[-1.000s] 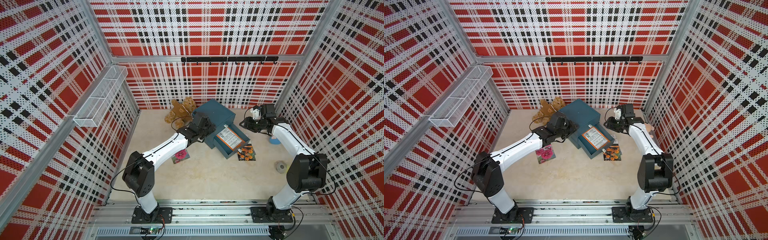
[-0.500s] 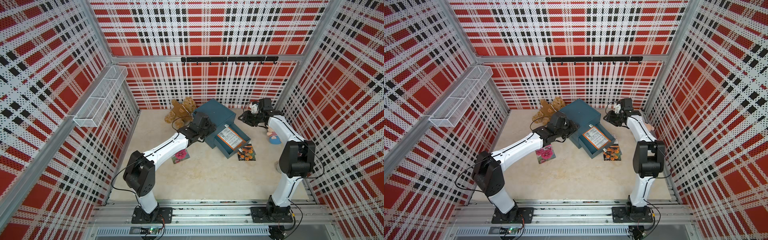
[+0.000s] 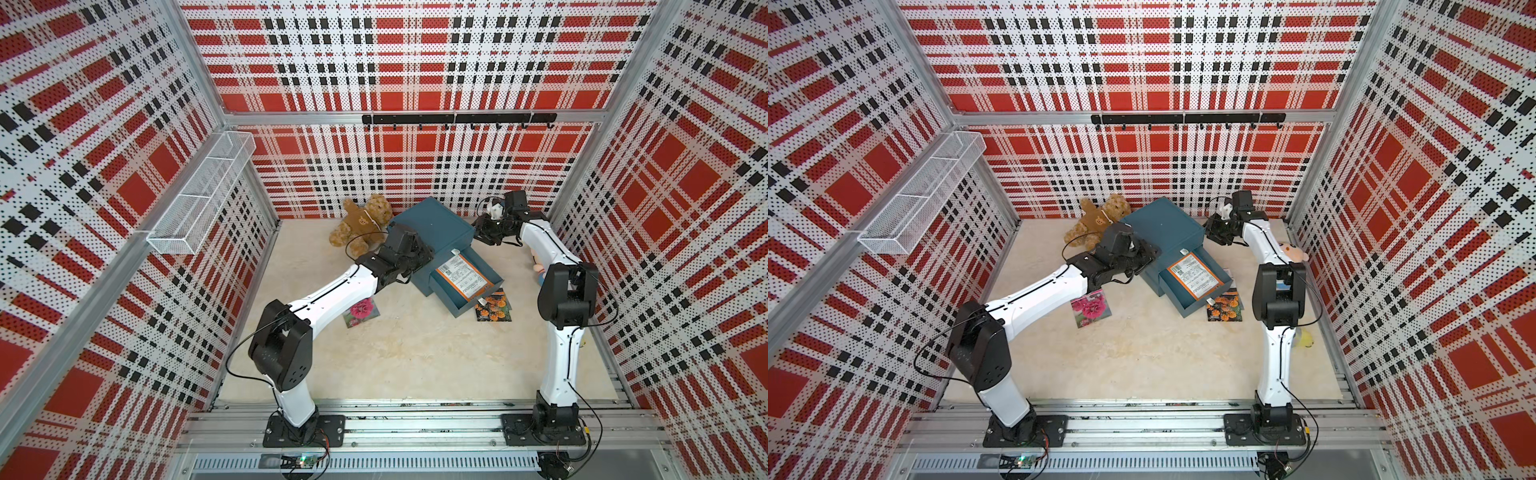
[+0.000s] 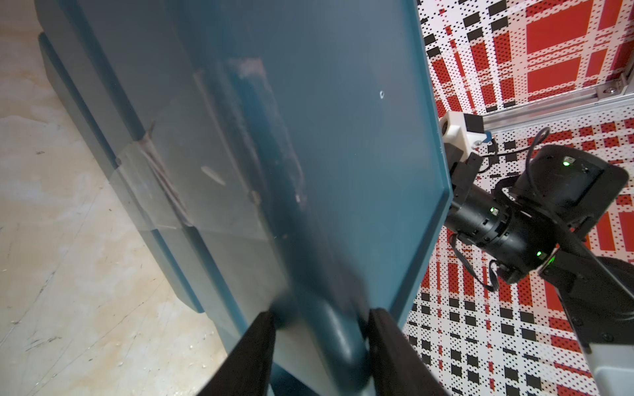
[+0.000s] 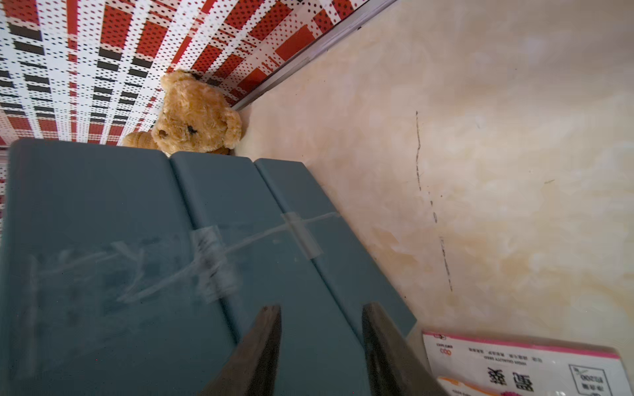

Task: Take the seed bags out of the drawer
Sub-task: Adjust the storage box at the center of the board.

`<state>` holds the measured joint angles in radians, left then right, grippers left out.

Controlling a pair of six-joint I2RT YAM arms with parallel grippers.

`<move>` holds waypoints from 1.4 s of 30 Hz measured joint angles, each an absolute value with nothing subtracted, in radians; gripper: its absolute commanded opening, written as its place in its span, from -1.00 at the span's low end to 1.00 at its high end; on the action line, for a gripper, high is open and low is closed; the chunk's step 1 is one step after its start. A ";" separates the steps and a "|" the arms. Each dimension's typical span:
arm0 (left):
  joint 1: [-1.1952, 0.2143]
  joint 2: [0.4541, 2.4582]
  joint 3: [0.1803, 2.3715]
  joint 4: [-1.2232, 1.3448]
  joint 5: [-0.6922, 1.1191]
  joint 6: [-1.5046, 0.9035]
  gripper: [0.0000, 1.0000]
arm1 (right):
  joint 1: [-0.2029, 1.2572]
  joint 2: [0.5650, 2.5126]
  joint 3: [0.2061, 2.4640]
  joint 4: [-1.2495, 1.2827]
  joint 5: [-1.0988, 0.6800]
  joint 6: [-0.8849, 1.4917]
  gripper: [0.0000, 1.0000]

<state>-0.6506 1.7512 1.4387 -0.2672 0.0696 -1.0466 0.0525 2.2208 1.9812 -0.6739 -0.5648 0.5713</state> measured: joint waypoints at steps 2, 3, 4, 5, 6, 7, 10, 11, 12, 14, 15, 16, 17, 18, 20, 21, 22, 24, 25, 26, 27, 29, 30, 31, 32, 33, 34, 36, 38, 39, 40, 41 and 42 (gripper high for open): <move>-0.643 1.752 1.443 -0.272 0.080 -1.045 -0.04 | 0.051 2.214 1.925 -0.657 -0.563 0.570 -0.09; -0.639 1.753 1.444 -0.273 0.085 -1.045 -0.04 | 0.051 2.207 1.888 -0.655 -0.562 0.570 -0.09; -0.634 1.753 1.447 -0.279 0.087 -1.043 -0.04 | 0.052 2.199 1.849 -0.643 -0.556 0.571 -0.09; -0.630 1.753 1.449 -0.281 0.089 -1.041 -0.04 | 0.050 2.194 1.824 -0.638 -0.558 0.572 -0.09; -0.627 1.757 1.450 -0.280 0.094 -1.039 -0.04 | 0.051 2.180 1.786 -0.634 -0.554 0.572 -0.09; -0.622 1.758 1.451 -0.279 0.098 -1.038 -0.04 | 0.051 2.168 1.756 -0.626 -0.550 0.574 -0.09; -0.608 1.759 1.452 -0.280 0.101 -1.029 -0.04 | 0.057 2.132 1.701 -0.607 -0.543 0.574 -0.09; -0.601 1.759 1.452 -0.280 0.101 -1.026 -0.04 | 0.062 2.119 1.688 -0.603 -0.538 0.568 -0.09; -0.593 1.759 1.452 -0.280 0.101 -1.023 -0.04 | 0.069 2.101 1.669 -0.594 -0.530 0.565 -0.09; -0.578 1.759 1.452 -0.280 0.097 -1.019 -0.04 | 0.083 2.069 1.631 -0.576 -0.520 0.564 -0.09; -0.568 1.759 1.452 -0.280 0.095 -1.017 -0.04 | 0.090 2.053 1.611 -0.567 -0.516 0.564 -0.09; -0.559 1.758 1.452 -0.280 0.093 -1.015 -0.04 | 0.095 2.042 1.596 -0.557 -0.514 0.564 -0.09; -0.550 1.757 1.450 -0.279 0.091 -1.013 -0.04 | 0.101 2.029 1.579 -0.550 -0.514 0.567 -0.09; -0.540 1.754 1.446 -0.276 0.090 -1.010 -0.04 | 0.107 2.018 1.567 -0.548 -0.514 0.570 -0.09; -0.524 1.745 1.432 -0.268 0.089 -1.005 -0.04 | 0.120 2.008 1.556 -0.551 -0.515 0.572 -0.09; -0.516 1.740 1.423 -0.262 0.090 -1.002 -0.04 | 0.127 2.007 1.555 -0.551 -0.515 0.572 -0.09; -0.509 1.734 1.417 -0.260 0.090 -1.000 -0.04 | 0.134 2.006 1.555 -0.551 -0.516 0.572 -0.09; -0.493 1.725 1.406 -0.257 0.090 -0.995 -0.04 | 0.147 2.006 1.555 -0.551 -0.519 0.579 -0.09; -0.489 1.723 1.405 -0.257 0.090 -0.994 -0.04 | 0.151 2.006 1.555 -0.552 -0.520 0.585 -0.09; -0.485 1.722 1.403 -0.257 0.090 -0.993 -0.04 | 0.155 2.006 1.555 -0.552 -0.521 0.591 -0.08; -0.483 1.721 1.403 -0.257 0.090 -0.991 -0.04 | 0.157 2.006 1.555 -0.552 -0.521 0.596 -0.08; -0.483 1.721 1.403 -0.257 0.089 -0.990 -0.04 | 0.158 2.006 1.555 -0.554 -0.521 0.605 -0.08; -0.483 1.720 1.403 -0.257 0.088 -0.990 -0.04 | 0.158 2.006 1.557 -0.556 -0.521 0.609 -0.07; -0.483 1.720 1.403 -0.258 0.088 -0.990 -0.04 | 0.158 2.006 1.559 -0.558 -0.520 0.612 -0.07; -0.483 1.719 1.403 -0.259 0.087 -0.990 -0.03 | 0.158 2.006 1.561 -0.560 -0.520 0.616 -0.07; -0.483 1.717 1.403 -0.261 0.085 -0.991 -0.03 | 0.157 2.006 1.565 -0.563 -0.520 0.619 -0.06; -0.483 1.715 1.403 -0.264 0.084 -0.991 -0.02 | 0.157 2.006 1.569 -0.566 -0.520 0.620 -0.06; -0.484 1.711 1.403 -0.273 0.081 -0.991 -0.02 | 0.154 2.006 1.576 -0.569 -0.524 0.623 -0.05; -0.484 1.703 1.403 -0.286 0.078 -0.991 -0.01 | 0.142 2.006 1.580 -0.571 -0.532 0.623 -0.05; -0.484 1.699 1.402 -0.294 0.078 -0.991 0.00 | 0.138 2.006 1.580 -0.574 -0.537 0.622 -0.05; -0.483 1.692 1.402 -0.307 0.077 -0.991 0.00 | 0.132 2.006 1.580 -0.577 -0.542 0.622 -0.04; -0.483 1.684 1.399 -0.318 0.076 -0.991 0.00 | 0.125 2.006 1.580 -0.579 -0.545 0.622 -0.05; -0.483 1.676 1.396 -0.327 0.073 -0.991 0.01 | 0.116 2.005 1.579 -0.581 -0.547 0.621 -0.04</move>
<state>-0.4828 1.6756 1.3956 -0.3267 0.0731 -0.9909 0.1162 2.0048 1.5795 -0.5812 -0.5472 0.6209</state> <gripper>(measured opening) 0.500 0.477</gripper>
